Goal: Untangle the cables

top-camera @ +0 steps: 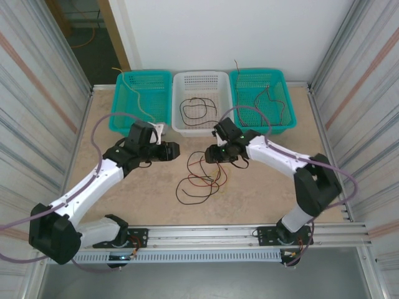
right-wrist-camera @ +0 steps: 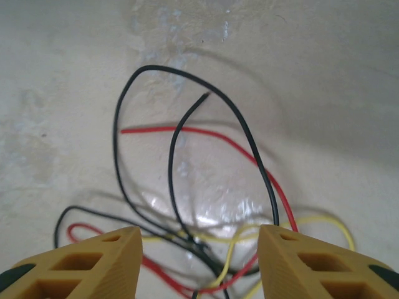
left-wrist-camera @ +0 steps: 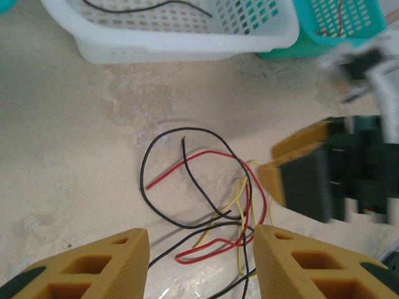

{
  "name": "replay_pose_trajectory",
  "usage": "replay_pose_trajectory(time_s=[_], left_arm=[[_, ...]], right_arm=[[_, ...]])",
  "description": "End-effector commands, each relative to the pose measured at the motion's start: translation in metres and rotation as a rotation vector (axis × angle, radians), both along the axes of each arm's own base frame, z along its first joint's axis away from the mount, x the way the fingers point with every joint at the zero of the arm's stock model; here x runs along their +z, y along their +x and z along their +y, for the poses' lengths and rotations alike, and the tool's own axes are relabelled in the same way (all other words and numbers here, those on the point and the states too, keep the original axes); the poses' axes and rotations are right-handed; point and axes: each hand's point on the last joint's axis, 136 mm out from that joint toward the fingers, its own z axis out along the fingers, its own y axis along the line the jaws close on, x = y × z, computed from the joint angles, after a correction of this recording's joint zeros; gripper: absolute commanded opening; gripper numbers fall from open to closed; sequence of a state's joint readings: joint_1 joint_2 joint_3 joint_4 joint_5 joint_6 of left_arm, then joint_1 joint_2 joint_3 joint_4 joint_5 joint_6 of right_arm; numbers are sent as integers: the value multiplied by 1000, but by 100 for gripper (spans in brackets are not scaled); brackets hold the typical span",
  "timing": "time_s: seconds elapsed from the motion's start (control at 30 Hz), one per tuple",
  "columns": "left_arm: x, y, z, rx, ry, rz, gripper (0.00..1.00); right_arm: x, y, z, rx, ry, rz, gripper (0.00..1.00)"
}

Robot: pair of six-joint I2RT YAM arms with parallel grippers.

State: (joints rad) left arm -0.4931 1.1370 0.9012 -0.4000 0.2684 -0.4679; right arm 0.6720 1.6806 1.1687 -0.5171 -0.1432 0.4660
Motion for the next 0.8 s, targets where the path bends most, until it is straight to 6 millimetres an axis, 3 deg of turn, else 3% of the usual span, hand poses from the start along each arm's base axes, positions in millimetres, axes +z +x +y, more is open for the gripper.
replay_pose_trajectory(time_s=[0.0,0.1,0.23,0.47,0.67,0.77], left_arm=[[28,3,7,35,-7,-72,48],[38,3,11,59,-27,-103,48],[51,0,15,73,-54,-144,48],[61,-3,21,92,-65,-169,48],[62,-1,19,92,-74,-168,49],[64,0,17,85,-82,-174,52]], right_arm=[[-16,12,-1,64,-73,-16,49],[-27,20,3,90,-98,-31,47],[-42,33,-7,73,-135,-30,45],[-57,37,-7,99,-173,-39,39],[-49,39,-4,99,-168,-69,18],[-31,36,-3,106,-175,-112,13]])
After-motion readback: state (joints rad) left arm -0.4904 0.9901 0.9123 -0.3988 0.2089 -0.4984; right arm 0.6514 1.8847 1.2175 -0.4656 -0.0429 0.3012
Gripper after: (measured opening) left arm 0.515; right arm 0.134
